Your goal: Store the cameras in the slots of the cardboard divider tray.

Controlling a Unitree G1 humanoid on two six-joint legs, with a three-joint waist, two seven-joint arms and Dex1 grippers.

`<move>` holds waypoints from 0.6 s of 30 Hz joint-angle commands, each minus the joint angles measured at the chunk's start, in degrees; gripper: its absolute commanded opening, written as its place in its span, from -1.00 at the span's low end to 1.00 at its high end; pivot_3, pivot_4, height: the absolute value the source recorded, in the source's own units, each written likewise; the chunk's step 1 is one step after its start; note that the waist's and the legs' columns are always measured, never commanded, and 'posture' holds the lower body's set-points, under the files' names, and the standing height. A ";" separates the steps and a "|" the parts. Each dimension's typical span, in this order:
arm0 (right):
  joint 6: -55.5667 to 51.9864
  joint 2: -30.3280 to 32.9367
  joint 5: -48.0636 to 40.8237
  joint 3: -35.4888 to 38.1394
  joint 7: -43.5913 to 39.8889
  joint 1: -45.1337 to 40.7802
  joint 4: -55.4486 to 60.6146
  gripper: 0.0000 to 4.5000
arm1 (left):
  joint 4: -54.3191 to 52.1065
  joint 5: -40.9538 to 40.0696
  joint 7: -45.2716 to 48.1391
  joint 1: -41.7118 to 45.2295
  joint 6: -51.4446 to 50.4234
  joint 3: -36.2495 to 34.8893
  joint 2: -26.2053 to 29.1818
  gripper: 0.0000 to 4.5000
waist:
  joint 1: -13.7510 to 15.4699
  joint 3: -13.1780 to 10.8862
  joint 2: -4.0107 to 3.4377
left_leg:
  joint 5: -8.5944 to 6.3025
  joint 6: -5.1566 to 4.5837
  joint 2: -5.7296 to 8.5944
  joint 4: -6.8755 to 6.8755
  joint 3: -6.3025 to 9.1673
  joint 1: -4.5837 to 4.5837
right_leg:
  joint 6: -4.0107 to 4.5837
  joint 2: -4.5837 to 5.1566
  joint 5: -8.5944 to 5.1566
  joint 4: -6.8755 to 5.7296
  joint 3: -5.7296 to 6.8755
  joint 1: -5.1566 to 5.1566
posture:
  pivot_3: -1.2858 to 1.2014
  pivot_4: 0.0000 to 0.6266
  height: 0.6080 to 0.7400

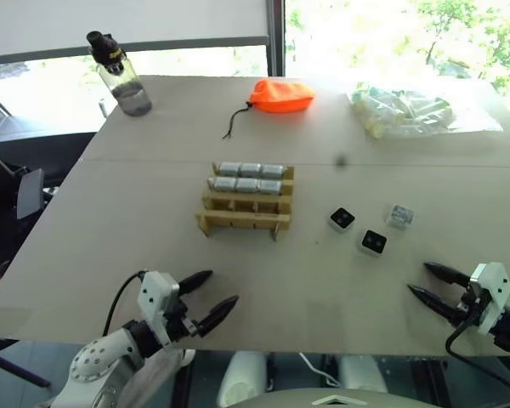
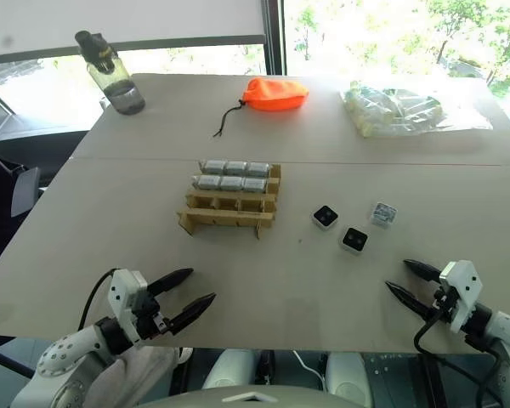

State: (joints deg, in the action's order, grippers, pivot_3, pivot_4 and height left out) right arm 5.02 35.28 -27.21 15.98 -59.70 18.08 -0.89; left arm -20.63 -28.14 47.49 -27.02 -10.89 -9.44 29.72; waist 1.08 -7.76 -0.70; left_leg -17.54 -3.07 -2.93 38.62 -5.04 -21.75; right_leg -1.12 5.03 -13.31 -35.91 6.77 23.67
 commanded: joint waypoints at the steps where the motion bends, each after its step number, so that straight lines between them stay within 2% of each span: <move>1: 0.64 0.10 -0.10 1.41 -0.04 0.35 0.17 0.47 | 2.43 1.48 -0.30 -0.43 -1.49 0.89 0.62 1.00 | 0.00 0.01 -0.02 | 0.00 0.00 0.00 0.00 0.00 0.00 | 0.00 0.00 0.00 0.00 0.00 0.00 | 0.03 -0.52 0.78; 18: 1.13 -0.80 -0.15 1.69 1.72 0.50 0.61 0.47 | 1.27 0.35 0.07 -1.34 -2.63 1.69 0.67 1.00 | -0.01 0.14 -0.12 | 0.00 0.00 0.01 0.09 -0.06 0.00 | 0.00 0.00 0.01 -0.03 -0.06 -0.04 | 0.03 -0.52 0.78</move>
State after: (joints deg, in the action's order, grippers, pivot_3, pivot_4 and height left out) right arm 5.42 34.50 -27.20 16.12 -58.24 18.45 -0.79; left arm -21.32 -28.29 47.25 -27.12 -11.50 -9.05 30.01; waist 1.07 -7.62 -0.82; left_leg -17.54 -3.07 -2.92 38.72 -5.10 -21.74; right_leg -1.12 5.02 -13.30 -35.94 6.71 23.63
